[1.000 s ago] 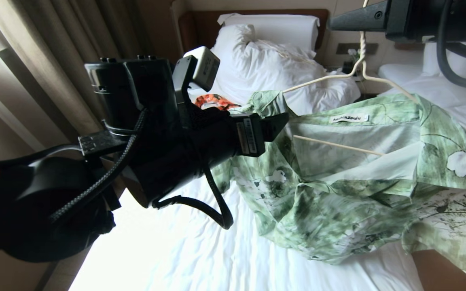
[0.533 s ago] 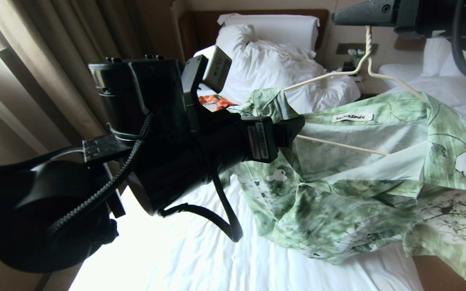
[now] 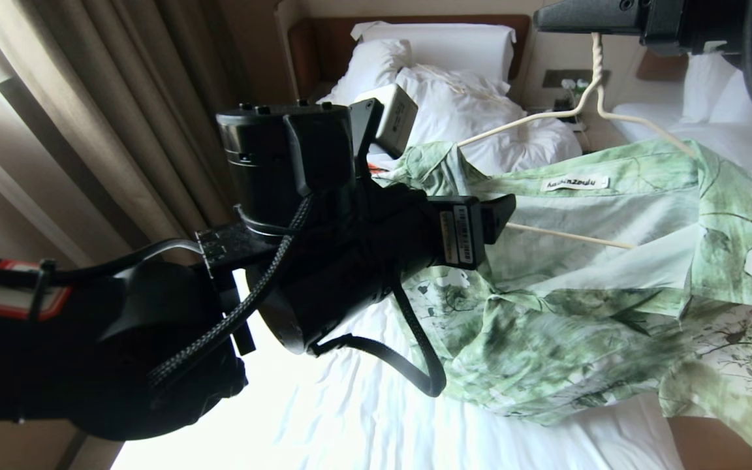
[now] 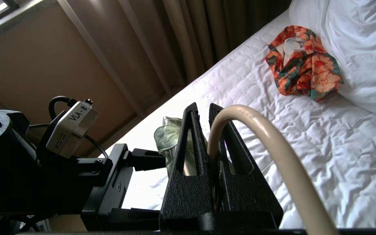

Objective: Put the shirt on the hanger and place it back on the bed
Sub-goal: Take the clothes hanger out of the clothes

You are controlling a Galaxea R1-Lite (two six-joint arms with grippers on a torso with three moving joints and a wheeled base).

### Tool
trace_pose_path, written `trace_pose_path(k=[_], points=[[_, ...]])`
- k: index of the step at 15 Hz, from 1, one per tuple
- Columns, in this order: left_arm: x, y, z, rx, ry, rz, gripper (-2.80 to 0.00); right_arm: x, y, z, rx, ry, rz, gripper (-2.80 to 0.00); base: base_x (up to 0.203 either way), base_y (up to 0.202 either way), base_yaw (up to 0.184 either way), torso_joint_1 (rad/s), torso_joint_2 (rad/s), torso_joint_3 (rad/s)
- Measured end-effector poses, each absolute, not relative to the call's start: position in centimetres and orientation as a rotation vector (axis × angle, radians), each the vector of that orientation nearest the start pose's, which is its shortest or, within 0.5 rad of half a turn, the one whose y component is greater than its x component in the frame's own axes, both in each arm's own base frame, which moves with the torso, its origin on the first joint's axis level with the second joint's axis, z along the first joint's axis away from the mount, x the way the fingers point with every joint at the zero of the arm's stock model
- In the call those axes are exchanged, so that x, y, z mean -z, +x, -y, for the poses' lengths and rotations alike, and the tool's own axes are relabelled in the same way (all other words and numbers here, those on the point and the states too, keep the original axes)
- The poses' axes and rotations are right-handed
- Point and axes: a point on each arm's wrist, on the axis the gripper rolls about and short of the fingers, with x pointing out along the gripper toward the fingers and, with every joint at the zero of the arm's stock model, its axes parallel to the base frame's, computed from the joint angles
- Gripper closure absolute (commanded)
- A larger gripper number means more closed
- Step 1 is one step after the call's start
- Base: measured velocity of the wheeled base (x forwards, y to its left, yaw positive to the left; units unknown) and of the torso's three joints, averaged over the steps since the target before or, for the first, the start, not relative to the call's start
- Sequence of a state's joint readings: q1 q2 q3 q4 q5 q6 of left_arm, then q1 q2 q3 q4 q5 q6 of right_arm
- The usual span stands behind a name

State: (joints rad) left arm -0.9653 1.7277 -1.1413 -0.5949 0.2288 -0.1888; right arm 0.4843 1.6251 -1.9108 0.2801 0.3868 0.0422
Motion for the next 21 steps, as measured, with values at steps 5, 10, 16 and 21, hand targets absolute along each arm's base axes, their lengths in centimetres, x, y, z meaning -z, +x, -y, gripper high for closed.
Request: trace_pose_path(k=[5, 10, 16, 21], points=[[-26.4, 20.5, 27.0, 0.703, -0.188, -0.056, 0.00, -42.4, 22.5, -12.8, -0.873, 0.040, -0.005, 0.00, 0.000, 0.000, 0.000, 0.000, 0.00, 0.000], [-27.5, 20.7, 25.3, 0.644, -0.207, -0.020, 0.00, -42.5, 22.2, -12.5, -0.867, 0.040, -0.012, 0.00, 0.000, 0.000, 0.000, 0.000, 0.00, 0.000], [-27.6, 17.8, 18.9, 0.580, -0.209, -0.013, 0.00, -42.3, 23.0, -12.2, -0.838, 0.024, -0.006, 0.00, 0.000, 0.000, 0.000, 0.000, 0.00, 0.000], [-25.6, 20.3, 14.5, 0.430, -0.201, -0.060, 0.00, -41.8, 23.7, -12.6, -0.840, 0.023, -0.019, 0.00, 0.000, 0.000, 0.000, 0.000, 0.00, 0.000]])
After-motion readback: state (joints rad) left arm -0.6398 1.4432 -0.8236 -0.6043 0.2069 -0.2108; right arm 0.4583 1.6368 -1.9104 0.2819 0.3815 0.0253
